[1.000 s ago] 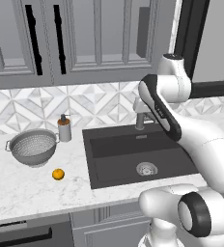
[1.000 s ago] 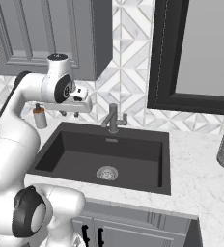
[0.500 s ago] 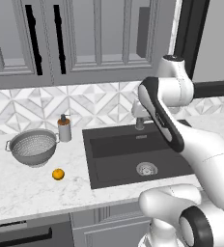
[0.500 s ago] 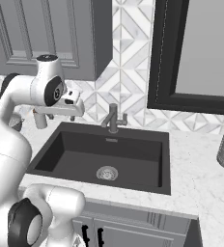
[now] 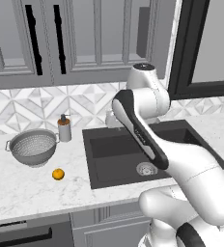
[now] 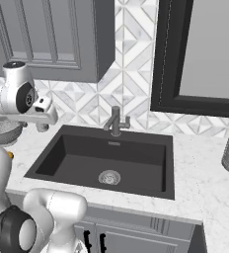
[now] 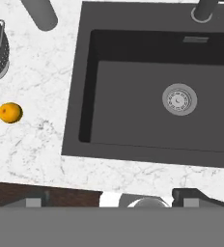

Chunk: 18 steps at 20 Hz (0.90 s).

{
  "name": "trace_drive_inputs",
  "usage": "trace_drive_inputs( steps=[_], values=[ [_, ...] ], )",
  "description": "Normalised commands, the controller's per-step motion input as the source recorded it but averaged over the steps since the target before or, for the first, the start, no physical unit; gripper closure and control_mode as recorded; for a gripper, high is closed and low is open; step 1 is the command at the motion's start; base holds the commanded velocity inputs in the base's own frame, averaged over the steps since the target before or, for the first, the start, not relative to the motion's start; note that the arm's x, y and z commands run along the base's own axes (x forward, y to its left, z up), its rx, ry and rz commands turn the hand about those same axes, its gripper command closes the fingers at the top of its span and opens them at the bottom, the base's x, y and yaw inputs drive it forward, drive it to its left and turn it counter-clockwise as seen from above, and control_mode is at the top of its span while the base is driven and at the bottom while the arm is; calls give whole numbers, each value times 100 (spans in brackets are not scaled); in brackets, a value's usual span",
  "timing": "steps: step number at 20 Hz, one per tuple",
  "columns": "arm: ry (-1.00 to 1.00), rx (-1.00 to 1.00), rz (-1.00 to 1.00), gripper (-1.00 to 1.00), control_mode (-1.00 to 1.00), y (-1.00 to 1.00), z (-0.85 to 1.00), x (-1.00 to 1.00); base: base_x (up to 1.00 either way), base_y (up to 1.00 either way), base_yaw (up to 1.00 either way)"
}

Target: Put the colander in the sink, put the tangerine in the colander, and turn on the sink faucet and pour water over the colander.

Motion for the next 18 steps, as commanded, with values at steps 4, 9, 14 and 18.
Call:
trace_drive_inputs(
  steps=[4, 9, 14, 18],
  values=[
    [6, -3, -6, -100, -100, 100, -23, 23, 0, 0, 0],
    [0, 0, -11, -100, -100, 96, -25, 29, 0, 0, 0],
    [-1, 0, -15, -100, -100, 61, -26, 16, 0, 0, 0],
    [-3, 11, -21, -100, -100, 29, -27, 7, 0, 0, 0]
  ],
)
